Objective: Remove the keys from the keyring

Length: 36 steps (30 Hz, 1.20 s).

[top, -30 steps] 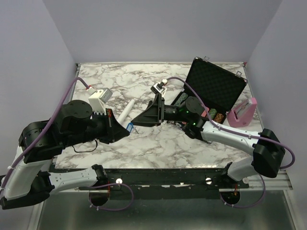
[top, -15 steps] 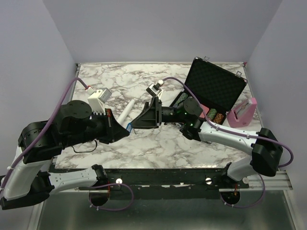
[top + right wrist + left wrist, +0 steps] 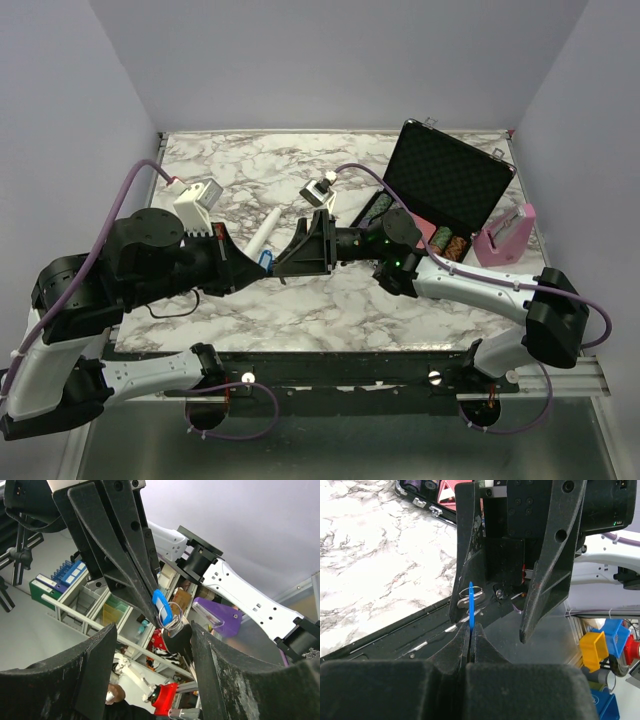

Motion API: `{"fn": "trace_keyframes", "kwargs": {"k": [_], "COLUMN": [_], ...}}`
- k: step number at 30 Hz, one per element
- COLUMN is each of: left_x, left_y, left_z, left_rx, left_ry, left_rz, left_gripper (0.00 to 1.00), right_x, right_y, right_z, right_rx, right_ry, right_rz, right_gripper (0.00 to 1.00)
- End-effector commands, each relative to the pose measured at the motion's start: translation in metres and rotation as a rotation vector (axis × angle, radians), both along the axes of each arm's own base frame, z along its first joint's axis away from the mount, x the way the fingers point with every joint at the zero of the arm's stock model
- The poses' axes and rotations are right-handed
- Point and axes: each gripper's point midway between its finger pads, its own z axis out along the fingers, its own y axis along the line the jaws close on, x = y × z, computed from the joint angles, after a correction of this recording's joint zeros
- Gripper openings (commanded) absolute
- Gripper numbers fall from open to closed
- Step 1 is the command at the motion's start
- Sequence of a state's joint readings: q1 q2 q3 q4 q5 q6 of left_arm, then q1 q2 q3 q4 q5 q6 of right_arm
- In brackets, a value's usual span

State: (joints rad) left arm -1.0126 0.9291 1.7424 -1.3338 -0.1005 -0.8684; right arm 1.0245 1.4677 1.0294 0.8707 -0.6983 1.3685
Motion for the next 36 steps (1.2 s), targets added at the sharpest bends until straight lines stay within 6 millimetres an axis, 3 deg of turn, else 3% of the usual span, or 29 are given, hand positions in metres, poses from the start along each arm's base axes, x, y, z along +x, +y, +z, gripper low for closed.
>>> {"fn": "trace_keyframes", "kwargs": {"k": [1,14,28,32,36], "left_x": [-0.005,-0.007,-0.011,-0.013,-0.014], "left_y": [0.023,0.023,0.019,0.022,0.025], "left_z": [-0.01,-0.014,-0.012,-0.011,-0.008], "left_rx": [0.065,0.066,0.048,0.043,0.031], "left_ry": [0.033,0.048,0.062,0.06,0.049], "left_rz": [0.049,0.049,0.028,0.025,0.028], "left_gripper": [0.0,0.0,0.0,0.1,0.23], "right_x": [-0.013,-0.009,-0.006,-0.005,-0.005], "right_y": [-0.009,-0.006,-0.003,-0.002,-0.001], "right_z": [0.02,0.021,0.014,0.009,0.002], "right_rx": [0.067,0.05,0.015,-0.013,-0.049], "right_ry": [-0.075,-0.076,-0.086,-0.088,-0.089], "right_rz": [0.027,-0.002,-0.016,-0.022,-0.025], "right_gripper": [0.68,0.54,0.15,0.03,0.01]}}
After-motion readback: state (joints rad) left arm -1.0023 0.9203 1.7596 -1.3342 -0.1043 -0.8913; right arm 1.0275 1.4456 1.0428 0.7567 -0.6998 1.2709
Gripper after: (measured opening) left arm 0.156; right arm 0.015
